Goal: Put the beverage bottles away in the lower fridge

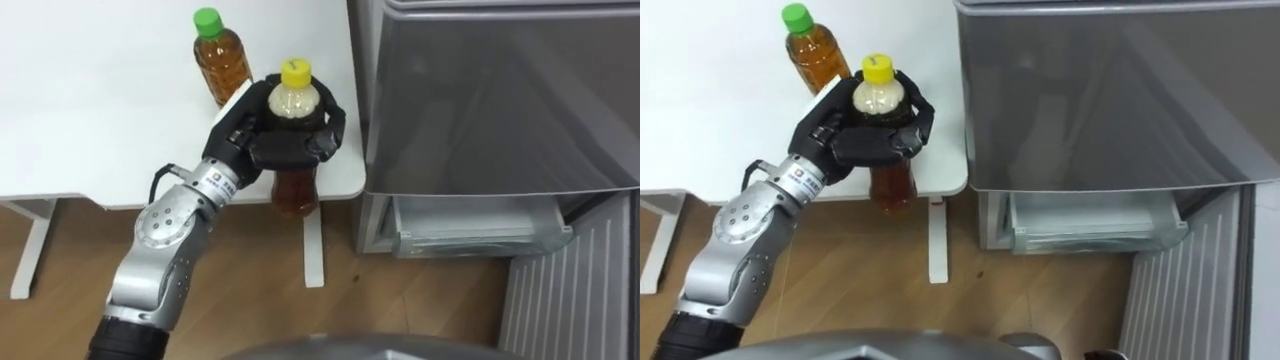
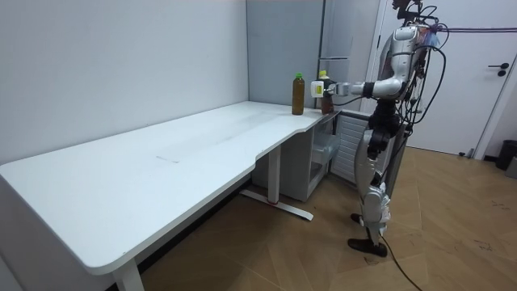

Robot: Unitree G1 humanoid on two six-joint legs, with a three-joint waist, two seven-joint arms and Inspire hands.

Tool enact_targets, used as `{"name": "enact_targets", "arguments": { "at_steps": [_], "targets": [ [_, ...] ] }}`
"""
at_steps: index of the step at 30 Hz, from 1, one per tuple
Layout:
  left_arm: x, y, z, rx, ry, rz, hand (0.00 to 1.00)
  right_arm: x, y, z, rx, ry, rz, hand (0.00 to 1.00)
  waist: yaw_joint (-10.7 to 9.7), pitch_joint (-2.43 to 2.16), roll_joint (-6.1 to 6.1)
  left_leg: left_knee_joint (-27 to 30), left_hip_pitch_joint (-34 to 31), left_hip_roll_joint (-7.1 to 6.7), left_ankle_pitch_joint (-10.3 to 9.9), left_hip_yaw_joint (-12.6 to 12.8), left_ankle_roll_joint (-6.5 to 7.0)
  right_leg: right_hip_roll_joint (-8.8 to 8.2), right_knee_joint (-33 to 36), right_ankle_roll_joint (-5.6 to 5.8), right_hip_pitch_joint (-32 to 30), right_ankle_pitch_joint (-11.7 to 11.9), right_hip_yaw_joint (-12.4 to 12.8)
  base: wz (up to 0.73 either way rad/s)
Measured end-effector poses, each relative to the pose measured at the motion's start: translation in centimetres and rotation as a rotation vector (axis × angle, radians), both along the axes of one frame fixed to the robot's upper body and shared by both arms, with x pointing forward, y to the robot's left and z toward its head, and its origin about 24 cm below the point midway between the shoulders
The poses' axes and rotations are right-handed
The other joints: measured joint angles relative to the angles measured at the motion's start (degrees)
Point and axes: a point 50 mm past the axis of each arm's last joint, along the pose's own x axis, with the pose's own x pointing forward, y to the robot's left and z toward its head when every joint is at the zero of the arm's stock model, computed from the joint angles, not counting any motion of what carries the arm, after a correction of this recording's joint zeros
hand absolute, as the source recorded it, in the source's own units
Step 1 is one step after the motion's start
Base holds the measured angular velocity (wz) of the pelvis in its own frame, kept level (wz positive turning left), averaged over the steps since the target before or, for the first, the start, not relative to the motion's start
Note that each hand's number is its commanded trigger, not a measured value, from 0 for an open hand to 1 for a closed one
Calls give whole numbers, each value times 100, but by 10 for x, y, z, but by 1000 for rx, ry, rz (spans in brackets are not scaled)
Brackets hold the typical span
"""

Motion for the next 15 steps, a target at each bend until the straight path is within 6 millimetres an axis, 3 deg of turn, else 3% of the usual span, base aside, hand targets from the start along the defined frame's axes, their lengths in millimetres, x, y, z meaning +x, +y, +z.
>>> {"name": "enact_targets", "arguments": {
  "at_steps": [4,9,12,15],
  "targets": [
    [-11,2,-9,-56,53,4,100,10,-4,2,-15,-26,-2,0,-8,10,-25,23,-77,-1,2,-52,3,-5,-6,0,-31,0,-70,10],
    [-15,2,-11,-82,72,-15,100,40,-4,5,-27,-136,-55,0,58,58,-106,28,-226,-5,35,-125,33,-43,14,-13,-183,8,-132,8],
    [-15,1,-11,-98,73,-23,100,50,-2,7,-25,-190,-38,0,59,28,-161,32,-265,-19,35,-138,33,-43,-5,-11,-175,9,-201,5],
    [-15,1,-10,-124,76,-23,100,53,0,7,-17,-204,-27,0,111,39,-183,9,-273,-20,35,-134,33,-35,-6,-9,-178,10,-201,2]
  ]
}}
